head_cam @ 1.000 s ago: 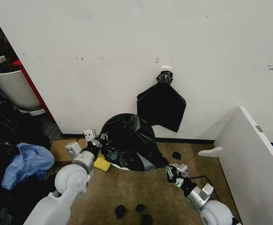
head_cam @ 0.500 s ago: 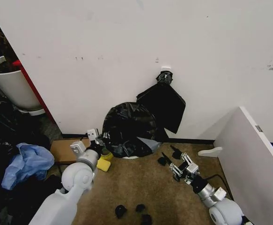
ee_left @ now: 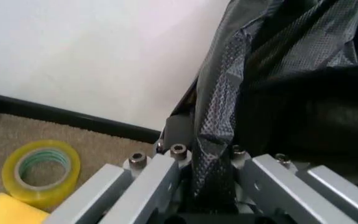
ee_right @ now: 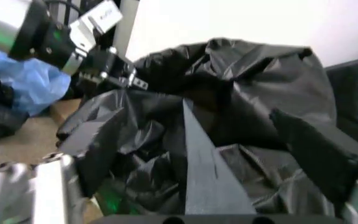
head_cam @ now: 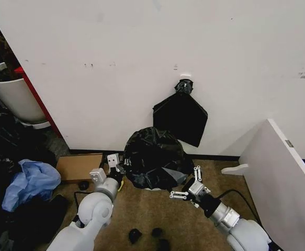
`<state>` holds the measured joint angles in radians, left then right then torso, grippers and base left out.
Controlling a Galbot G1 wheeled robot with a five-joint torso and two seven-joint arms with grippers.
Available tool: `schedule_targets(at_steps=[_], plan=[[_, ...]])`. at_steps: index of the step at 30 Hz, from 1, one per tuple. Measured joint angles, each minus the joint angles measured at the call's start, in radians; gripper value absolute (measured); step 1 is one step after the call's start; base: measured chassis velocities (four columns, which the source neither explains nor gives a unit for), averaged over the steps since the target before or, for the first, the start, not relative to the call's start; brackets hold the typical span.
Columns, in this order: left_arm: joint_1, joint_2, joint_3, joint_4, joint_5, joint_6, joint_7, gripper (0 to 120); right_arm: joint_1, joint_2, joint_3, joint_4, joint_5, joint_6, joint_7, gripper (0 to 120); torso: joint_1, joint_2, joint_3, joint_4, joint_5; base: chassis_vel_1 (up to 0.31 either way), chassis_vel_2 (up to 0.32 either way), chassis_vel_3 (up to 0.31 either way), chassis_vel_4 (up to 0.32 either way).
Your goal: Place the garbage bag over the trash bin.
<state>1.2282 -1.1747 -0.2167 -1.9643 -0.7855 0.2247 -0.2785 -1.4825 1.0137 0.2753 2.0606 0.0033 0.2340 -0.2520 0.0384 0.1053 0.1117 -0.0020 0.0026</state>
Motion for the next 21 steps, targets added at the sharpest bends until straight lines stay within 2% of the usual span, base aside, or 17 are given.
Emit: schedule_targets(at_steps=[4,5,10,12,14,19,21], plan=[[0.004,0.001,-0.003,-0.006,0.000,0.000,-0.004,0,0.007,0.005,0.000,0.000,-0.019,-0.020,0.008,68,0.000,0.000,0.000,0.0001,0.0000,0.000,0.000,0.000,0.000],[0.004,0.001,-0.003,-0.006,0.000,0.000,-0.004,0,0.007,0.005,0.000,0.000,-0.019,-0.020,0.008,68,0.000,0.000,0.000,0.0001,0.0000,0.000,0.000,0.000,0.000],[0.003,-0.001,-0.003,-0.008,0.000,0.002,-0.012,0,0.008,-0.002,0.016,-0.007,-0.060,-0.029,-0.006,46,0.000,0.000,0.000,0.0000,0.0000,0.000,0.000,0.000,0.000],[0.002,-0.002,-0.003,-0.008,0.000,0.002,-0.014,0,0.007,-0.003,0.020,-0.009,-0.070,-0.029,-0.012,43,0.000,0.000,0.000,0.0000,0.0000,0.000,0.000,0.000,0.000],[0.001,-0.004,-0.002,-0.009,-0.001,0.003,-0.017,0,0.006,-0.004,0.026,-0.012,-0.097,-0.028,-0.022,34,0.000,0.000,0.000,0.0000,0.0000,0.000,0.000,0.000,0.000],[0.001,-0.011,0.000,-0.010,-0.001,0.005,-0.022,0,0.008,-0.001,0.034,-0.028,-0.157,0.008,-0.025,14,0.000,0.000,0.000,0.0000,0.0000,0.000,0.000,0.000,0.000],[0.001,-0.011,0.000,-0.010,-0.001,0.005,-0.023,0,0.008,0.000,0.034,-0.029,-0.158,0.017,-0.024,11,0.000,0.000,0.000,0.0000,0.0000,0.000,0.000,0.000,0.000]])
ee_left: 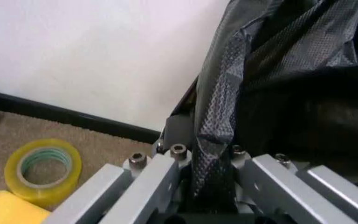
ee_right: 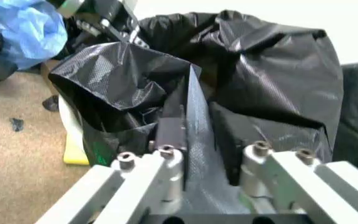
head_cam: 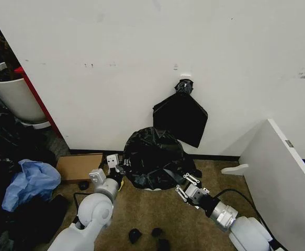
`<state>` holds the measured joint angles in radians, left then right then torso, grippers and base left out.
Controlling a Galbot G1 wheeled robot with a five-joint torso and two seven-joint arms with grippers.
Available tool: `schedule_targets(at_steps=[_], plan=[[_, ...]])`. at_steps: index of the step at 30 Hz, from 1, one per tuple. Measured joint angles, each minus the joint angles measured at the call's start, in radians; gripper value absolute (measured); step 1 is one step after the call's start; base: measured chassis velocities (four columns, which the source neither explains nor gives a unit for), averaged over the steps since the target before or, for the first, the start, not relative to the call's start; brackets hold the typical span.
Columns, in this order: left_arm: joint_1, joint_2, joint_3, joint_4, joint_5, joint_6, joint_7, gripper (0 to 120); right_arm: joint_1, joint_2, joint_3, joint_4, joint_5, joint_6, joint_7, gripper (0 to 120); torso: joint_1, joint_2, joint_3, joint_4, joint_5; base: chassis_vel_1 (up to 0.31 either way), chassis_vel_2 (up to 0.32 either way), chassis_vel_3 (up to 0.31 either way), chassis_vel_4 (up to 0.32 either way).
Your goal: Place the garbage bag over the trash bin.
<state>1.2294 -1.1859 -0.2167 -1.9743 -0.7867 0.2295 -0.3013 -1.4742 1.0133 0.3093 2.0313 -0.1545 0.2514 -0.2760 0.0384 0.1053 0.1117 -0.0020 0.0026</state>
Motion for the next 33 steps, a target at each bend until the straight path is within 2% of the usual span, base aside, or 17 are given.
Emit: schedule_targets(at_steps=[1,3,6,9,11,13,14,17,19,24,28,31,33], plan=[[0.000,0.000,0.000,0.000,0.000,0.000,-0.002,0,0.000,0.001,0.000,-0.003,-0.002,0.020,0.000,4,0.000,0.000,0.000,0.0001,0.0000,0.000,0.000,0.000,0.000],[-0.002,-0.001,-0.002,0.000,-0.002,0.001,-0.007,0,0.001,0.000,0.000,-0.012,-0.003,0.057,-0.007,0,0.000,0.000,0.000,0.0000,0.0000,0.000,0.000,0.000,0.000],[-0.004,0.000,-0.006,0.000,-0.005,0.001,-0.012,0,0.000,-0.004,0.003,-0.024,-0.004,0.092,-0.023,0,0.000,0.000,0.000,0.0000,0.0000,0.000,0.000,0.000,0.000],[-0.005,0.002,-0.014,-0.004,-0.014,0.002,-0.017,0,0.001,-0.012,0.015,-0.059,0.000,0.174,-0.065,0,0.000,0.000,0.000,0.0000,0.0000,0.000,0.000,0.000,0.000],[-0.005,0.004,-0.021,-0.012,-0.027,0.006,-0.020,0,0.007,-0.018,0.028,-0.096,0.040,0.252,-0.146,0,0.000,0.000,0.000,0.0000,-0.0001,0.000,0.000,0.000,0.000],[-0.008,0.006,-0.029,-0.020,-0.044,0.013,-0.027,0,0.021,-0.020,0.047,-0.147,0.107,0.346,-0.288,0,0.000,0.000,0.000,0.0001,0.0000,0.000,0.000,0.000,0.000],[-0.008,0.006,-0.029,-0.020,-0.044,0.013,-0.027,0,0.021,-0.020,0.047,-0.147,0.107,0.346,-0.288,0,0.000,0.000,0.000,0.0001,0.0000,0.000,0.000,0.000,0.000],[-0.011,0.010,-0.050,-0.046,-0.099,0.035,-0.048,0,0.040,-0.015,0.092,-0.220,0.109,0.415,-0.422,0,0.000,0.000,0.000,0.0000,-0.0001,0.000,0.000,0.000,0.000],[-0.008,0.014,-0.065,-0.075,-0.157,0.062,-0.071,0,0.063,0.000,0.126,-0.283,0.060,0.455,-0.477,0,0.000,0.000,0.000,0.0000,0.0000,0.000,0.000,0.000,0.000],[0.024,0.031,-0.091,-0.146,-0.245,0.124,-0.104,0,0.120,0.035,0.187,-0.403,-0.107,0.511,-0.458,0,0.000,0.000,0.000,0.0001,0.0001,0.000,0.000,0.000,0.000],[0.053,0.047,-0.110,-0.185,-0.260,0.144,-0.109,0,0.166,0.051,0.219,-0.494,-0.256,0.542,-0.349,0,0.000,0.000,0.000,-0.0001,0.0000,0.000,0.000,0.000,0.000],[0.064,0.053,-0.113,-0.187,-0.251,0.143,-0.108,0,0.170,0.051,0.216,-0.520,-0.268,0.549,-0.281,0,0.000,0.000,0.000,0.0002,0.0001,0.000,0.000,0.000,0.000],[0.068,0.054,-0.111,-0.172,-0.222,0.125,-0.098,0,0.158,0.040,0.195,-0.529,-0.199,0.559,-0.243,0,0.000,0.000,0.000,0.0001,0.0000,0.000,0.000,0.000,0.000]])
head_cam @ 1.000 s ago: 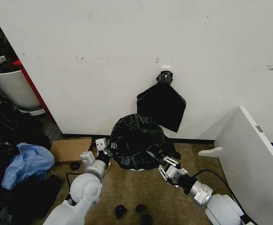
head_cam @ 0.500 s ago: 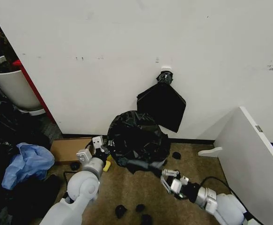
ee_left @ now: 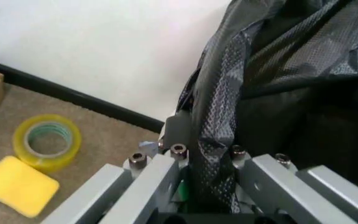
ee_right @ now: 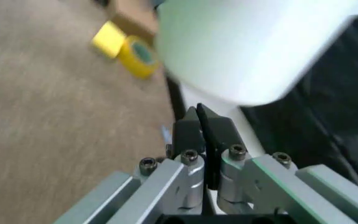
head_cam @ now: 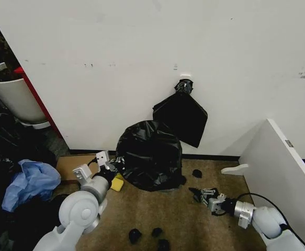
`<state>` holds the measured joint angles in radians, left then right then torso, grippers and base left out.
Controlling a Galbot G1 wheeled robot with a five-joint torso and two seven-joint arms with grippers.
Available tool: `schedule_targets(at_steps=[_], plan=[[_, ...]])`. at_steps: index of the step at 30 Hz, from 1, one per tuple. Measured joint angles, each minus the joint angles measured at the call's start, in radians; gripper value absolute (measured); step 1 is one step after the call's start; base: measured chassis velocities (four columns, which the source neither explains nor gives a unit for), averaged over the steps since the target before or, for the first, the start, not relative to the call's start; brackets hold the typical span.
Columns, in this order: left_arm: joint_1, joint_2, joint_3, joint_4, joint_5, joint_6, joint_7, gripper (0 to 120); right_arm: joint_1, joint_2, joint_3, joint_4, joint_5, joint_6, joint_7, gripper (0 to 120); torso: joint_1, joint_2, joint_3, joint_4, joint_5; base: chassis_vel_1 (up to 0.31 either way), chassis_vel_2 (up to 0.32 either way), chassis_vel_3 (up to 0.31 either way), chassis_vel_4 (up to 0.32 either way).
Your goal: Place the garbage bag over the trash bin.
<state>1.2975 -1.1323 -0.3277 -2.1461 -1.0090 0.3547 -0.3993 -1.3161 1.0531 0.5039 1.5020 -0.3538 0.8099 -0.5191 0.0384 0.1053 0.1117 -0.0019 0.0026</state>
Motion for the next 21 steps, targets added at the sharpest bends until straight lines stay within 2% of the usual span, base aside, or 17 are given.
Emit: schedule_targets(at_steps=[1,2,4,7,9,10,12,13,14,16,17,18,20,21], plan=[[0.000,-0.001,0.004,0.011,0.015,-0.012,0.005,0,-0.011,-0.008,-0.012,0.000,0.067,0.002,-0.012,0,0.000,0.000,0.000,0.0000,0.0000,0.000,0.000,0.000,0.000],[0.000,-0.001,0.004,0.011,0.015,-0.012,0.005,0,-0.011,-0.008,-0.012,0.000,0.067,0.002,-0.012,0,0.000,0.000,0.000,0.0000,0.0000,0.000,0.000,0.000,0.000],[-0.002,-0.007,0.012,0.028,0.038,-0.029,0.012,0,-0.026,-0.020,-0.021,0.001,0.184,0.001,-0.089,5,0.000,0.000,0.000,-0.0001,0.0001,0.000,0.000,0.000,0.000],[-0.007,-0.023,0.035,0.063,0.090,-0.060,0.032,0,-0.035,-0.037,-0.002,-0.001,0.422,-0.044,-0.292,19,0.000,0.000,0.000,-0.0003,0.0000,0.000,0.000,0.000,0.000],[-0.009,-0.036,0.057,0.094,0.145,-0.088,0.048,0,-0.050,-0.057,0.015,0.014,0.635,-0.115,-0.331,27,0.000,0.000,0.000,-0.0001,0.0002,0.000,0.000,0.000,0.000],[-0.009,-0.036,0.057,0.094,0.145,-0.088,0.048,0,-0.050,-0.057,0.015,0.014,0.635,-0.115,-0.331,27,0.000,0.000,0.000,-0.0001,0.0002,0.000,0.000,0.000,0.000],[-0.009,-0.045,0.069,0.111,0.174,-0.102,0.057,0,-0.074,-0.066,0.018,0.065,0.714,-0.159,-0.266,34,0.000,0.000,0.000,-0.0004,0.0001,0.000,0.000,0.000,0.000],[-0.008,-0.056,0.079,0.124,0.195,-0.115,0.067,0,-0.111,-0.072,0.014,0.153,0.751,-0.203,-0.139,41,0.000,0.000,0.000,-0.0002,-0.0001,0.000,0.000,0.000,0.000],[-0.007,-0.061,0.083,0.131,0.203,-0.123,0.071,0,-0.133,-0.074,0.006,0.202,0.755,-0.233,-0.066,43,0.000,0.000,0.000,-0.0002,-0.0001,0.000,0.000,0.000,0.000],[-0.007,-0.074,0.093,0.152,0.230,-0.147,0.083,0,-0.185,-0.080,-0.029,0.339,0.748,-0.320,0.111,53,0.000,0.000,0.000,-0.0004,0.0000,0.000,0.000,0.000,0.000],[-0.007,-0.074,0.093,0.152,0.230,-0.147,0.083,0,-0.185,-0.080,-0.029,0.339,0.748,-0.320,0.111,53,0.000,0.000,0.000,-0.0004,0.0000,0.000,0.000,0.000,0.000],[-0.007,-0.078,0.097,0.162,0.244,-0.160,0.089,0,-0.201,-0.082,-0.048,0.395,0.743,-0.360,0.175,56,0.000,0.000,0.000,-0.0004,-0.0001,0.000,0.000,0.000,0.000],[-0.009,-0.090,0.112,0.185,0.283,-0.199,0.104,0,-0.225,-0.086,-0.116,0.509,0.731,-0.481,0.315,65,0.000,0.000,0.000,-0.0002,-0.0001,0.000,0.000,0.000,0.000],[-0.010,-0.095,0.119,0.194,0.296,-0.212,0.110,0,-0.226,-0.089,-0.149,0.554,0.734,-0.529,0.368,65,0.000,0.000,0.000,0.0000,0.0000,0.000,0.000,0.000,0.000]])
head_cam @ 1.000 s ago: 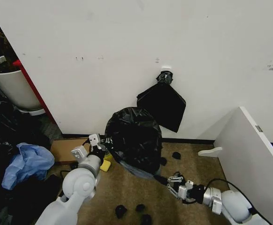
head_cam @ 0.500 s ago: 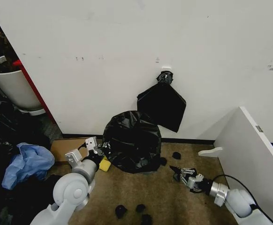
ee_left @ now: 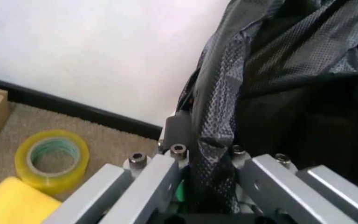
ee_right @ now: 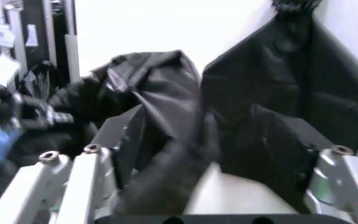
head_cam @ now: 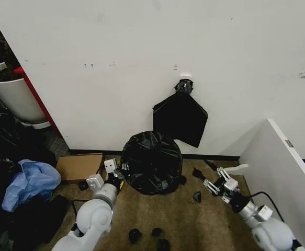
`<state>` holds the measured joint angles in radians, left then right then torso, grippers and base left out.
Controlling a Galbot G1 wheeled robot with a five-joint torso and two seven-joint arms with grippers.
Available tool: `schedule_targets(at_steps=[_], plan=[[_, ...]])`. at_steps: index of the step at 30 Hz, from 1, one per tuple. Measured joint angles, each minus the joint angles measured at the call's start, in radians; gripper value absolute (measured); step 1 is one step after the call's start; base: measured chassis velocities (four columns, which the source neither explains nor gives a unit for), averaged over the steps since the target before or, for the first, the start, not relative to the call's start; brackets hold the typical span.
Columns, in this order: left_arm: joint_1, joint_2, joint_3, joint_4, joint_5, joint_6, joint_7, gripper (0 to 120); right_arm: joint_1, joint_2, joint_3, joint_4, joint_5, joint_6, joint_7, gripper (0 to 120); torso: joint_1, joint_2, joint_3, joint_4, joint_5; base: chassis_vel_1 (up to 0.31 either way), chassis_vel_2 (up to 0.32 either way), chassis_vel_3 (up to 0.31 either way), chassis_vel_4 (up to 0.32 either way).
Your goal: Place the garbage bag over the trash bin.
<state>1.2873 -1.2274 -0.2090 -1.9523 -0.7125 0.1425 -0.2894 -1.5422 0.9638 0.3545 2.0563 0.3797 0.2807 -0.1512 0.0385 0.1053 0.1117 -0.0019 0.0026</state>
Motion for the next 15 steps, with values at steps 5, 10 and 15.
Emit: schedule_targets(at_steps=[5,10,15], plan=[[-0.010,-0.018,0.039,0.022,0.027,-0.037,0.010,0,0.024,-0.026,-0.131,0.139,0.063,-0.197,0.189,49,0.000,0.000,0.000,-0.0001,0.0000,0.000,0.000,0.000,0.000],[-0.025,-0.032,0.093,0.048,0.076,-0.083,0.035,0,0.100,-0.045,-0.263,0.302,0.259,-0.536,0.506,27,0.000,0.000,0.000,-0.0001,-0.0001,0.000,0.000,0.000,0.000],[-0.028,-0.040,0.144,0.056,0.130,-0.124,0.065,0,0.211,-0.012,-0.333,0.344,0.410,-0.757,0.694,11,0.000,0.000,0.000,-0.0002,0.0000,0.000,0.000,0.000,0.000]])
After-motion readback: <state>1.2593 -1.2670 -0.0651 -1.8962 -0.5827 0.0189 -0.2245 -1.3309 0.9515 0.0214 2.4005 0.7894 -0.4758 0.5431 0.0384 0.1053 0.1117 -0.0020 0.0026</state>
